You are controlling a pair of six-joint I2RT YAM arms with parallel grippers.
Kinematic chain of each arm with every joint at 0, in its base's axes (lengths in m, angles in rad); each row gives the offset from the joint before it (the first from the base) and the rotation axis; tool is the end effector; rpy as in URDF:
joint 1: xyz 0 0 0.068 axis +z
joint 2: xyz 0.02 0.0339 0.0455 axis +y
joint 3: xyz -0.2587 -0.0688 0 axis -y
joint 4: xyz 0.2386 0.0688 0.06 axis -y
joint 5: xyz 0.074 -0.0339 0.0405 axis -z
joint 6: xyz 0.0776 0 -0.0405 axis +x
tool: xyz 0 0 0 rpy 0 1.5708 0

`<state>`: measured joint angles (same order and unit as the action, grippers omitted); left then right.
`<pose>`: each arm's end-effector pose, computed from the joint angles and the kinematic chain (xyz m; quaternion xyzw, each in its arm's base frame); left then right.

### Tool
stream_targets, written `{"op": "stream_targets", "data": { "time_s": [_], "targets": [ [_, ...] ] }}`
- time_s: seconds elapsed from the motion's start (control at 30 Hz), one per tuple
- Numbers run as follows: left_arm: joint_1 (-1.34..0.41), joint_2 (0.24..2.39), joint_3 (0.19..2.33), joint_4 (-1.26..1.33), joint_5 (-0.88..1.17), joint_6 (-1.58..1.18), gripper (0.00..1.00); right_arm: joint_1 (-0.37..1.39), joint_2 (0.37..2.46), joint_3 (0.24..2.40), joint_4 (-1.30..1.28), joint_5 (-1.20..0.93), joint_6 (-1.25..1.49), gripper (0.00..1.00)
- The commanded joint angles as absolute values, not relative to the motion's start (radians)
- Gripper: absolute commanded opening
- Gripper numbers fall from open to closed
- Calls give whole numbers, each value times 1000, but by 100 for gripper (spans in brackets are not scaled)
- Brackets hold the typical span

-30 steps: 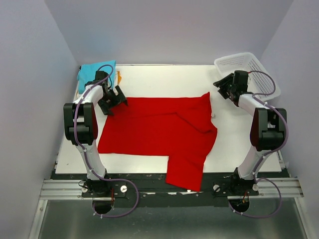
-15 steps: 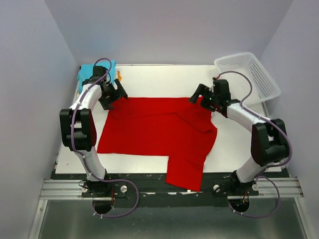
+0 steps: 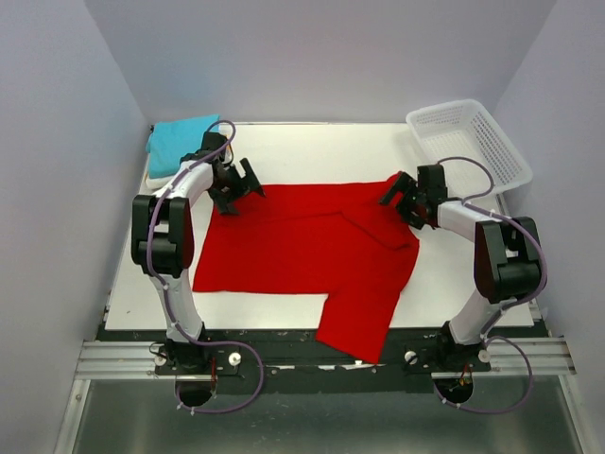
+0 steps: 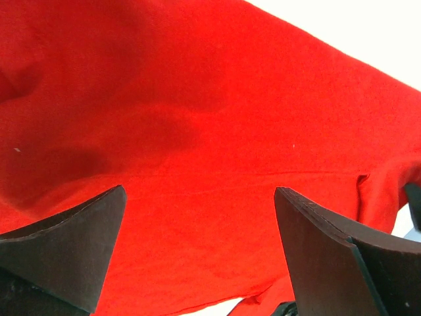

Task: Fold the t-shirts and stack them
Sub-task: Fold the flattened tshirt in 1/3 of the way

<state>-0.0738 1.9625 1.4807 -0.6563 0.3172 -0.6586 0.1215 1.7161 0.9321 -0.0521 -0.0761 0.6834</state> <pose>0.4170 -0.0551 0.1611 -0.2455 0.9333 -0.2199 0.1427 0.3668 0.0507 0.1312 0.2455 0.8998 0.1732 0.3163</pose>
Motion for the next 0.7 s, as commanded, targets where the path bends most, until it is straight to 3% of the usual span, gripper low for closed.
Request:
{"op": "stream_targets", "data": {
  "time_s": [0.0, 0.33, 0.67],
  "targets": [
    [-119, 1992, 1539, -676, 342, -686, 98, 55, 1827, 953, -116, 8, 704, 100],
    [-144, 2058, 1619, -737, 310, -675, 99, 5, 1840, 1103, -107, -50, 573, 100],
    [-79, 1889, 1684, -929, -29, -621, 99, 5, 1508, 1127, -206, -55, 482, 100]
  ]
}}
